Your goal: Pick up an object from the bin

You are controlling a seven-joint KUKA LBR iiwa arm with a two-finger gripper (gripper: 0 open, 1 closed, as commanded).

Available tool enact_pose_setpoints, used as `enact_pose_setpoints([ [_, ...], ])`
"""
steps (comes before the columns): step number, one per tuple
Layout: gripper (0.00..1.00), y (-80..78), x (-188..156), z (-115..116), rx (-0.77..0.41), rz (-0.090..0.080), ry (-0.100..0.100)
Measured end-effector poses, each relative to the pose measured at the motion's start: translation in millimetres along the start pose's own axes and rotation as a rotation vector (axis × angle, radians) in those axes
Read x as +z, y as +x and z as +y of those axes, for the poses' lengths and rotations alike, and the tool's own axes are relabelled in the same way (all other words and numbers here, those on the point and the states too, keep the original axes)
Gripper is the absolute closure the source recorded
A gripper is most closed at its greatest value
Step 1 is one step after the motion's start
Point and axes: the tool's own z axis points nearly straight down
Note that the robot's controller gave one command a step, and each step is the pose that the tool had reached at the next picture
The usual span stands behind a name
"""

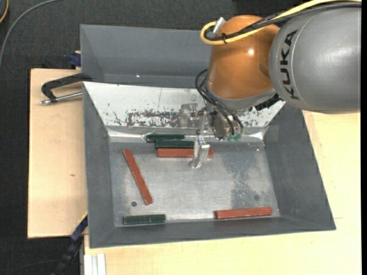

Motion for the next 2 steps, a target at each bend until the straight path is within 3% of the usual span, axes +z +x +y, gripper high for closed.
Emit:
enact_pose_setpoints([
  [1,0.0,5.2,129.2,-35.3,0.16,0.012,0.001],
  [2,1.0,2.4,123.8,-34.3,0.159,0.001,0.0],
])
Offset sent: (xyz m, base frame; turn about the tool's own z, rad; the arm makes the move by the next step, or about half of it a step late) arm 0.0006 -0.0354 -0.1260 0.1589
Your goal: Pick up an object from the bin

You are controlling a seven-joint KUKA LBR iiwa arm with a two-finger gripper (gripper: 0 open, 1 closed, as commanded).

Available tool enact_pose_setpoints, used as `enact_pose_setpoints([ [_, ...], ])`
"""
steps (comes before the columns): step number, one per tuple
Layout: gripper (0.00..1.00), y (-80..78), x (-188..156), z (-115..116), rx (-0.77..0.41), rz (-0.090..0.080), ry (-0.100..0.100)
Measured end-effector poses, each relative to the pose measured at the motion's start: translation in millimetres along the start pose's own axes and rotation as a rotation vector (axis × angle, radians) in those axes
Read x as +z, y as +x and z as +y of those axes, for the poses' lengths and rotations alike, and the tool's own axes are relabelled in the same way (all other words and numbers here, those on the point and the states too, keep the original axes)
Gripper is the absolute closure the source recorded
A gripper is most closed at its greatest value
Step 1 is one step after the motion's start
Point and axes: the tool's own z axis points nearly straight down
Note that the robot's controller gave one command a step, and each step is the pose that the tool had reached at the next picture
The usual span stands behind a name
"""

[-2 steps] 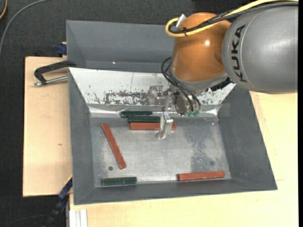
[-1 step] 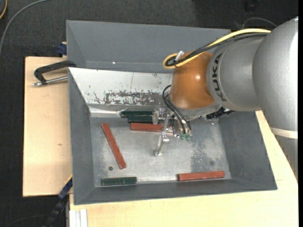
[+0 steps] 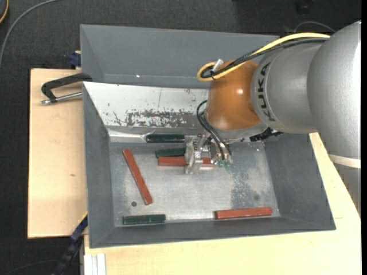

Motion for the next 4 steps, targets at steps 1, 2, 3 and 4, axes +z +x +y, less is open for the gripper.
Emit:
enact_pose_setpoints([
  [1,0.0,0.7,1,0,0.0,0.002,0.0],
  [2,0.0,-15.3,7,24,0.0,-0.002,0.0],
  [3,0.0,35.2,7,19,-0.057,0.004,0.002],
  [4,1.0,33.4,7,19,-0.056,0.0,0.001],
])
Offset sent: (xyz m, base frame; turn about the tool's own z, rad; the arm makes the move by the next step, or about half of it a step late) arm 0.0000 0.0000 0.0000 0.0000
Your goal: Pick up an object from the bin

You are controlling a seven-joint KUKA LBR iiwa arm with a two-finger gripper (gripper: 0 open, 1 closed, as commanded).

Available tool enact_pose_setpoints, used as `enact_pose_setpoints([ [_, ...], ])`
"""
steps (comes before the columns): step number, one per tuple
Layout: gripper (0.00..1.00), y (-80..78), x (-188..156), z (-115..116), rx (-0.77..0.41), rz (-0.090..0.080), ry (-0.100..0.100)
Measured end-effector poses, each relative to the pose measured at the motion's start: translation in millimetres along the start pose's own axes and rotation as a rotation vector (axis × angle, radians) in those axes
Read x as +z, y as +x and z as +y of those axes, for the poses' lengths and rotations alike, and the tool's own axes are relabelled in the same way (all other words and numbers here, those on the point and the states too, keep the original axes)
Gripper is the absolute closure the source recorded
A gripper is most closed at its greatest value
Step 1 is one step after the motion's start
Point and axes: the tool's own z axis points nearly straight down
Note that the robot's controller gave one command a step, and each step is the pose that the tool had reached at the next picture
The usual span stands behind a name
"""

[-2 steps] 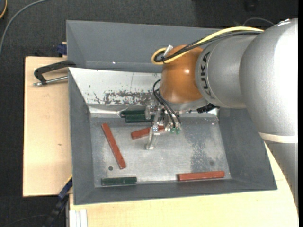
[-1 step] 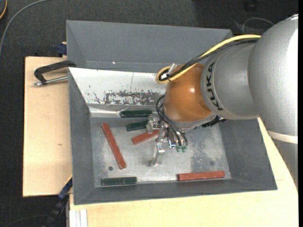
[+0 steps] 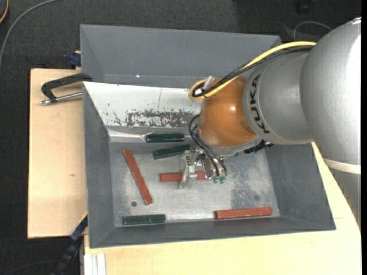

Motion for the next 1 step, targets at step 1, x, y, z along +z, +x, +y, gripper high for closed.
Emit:
enact_pose_setpoints([
  [1,1.0,-6.2,-161.1,11.3,-0.015,-0.01,-0.002],
])
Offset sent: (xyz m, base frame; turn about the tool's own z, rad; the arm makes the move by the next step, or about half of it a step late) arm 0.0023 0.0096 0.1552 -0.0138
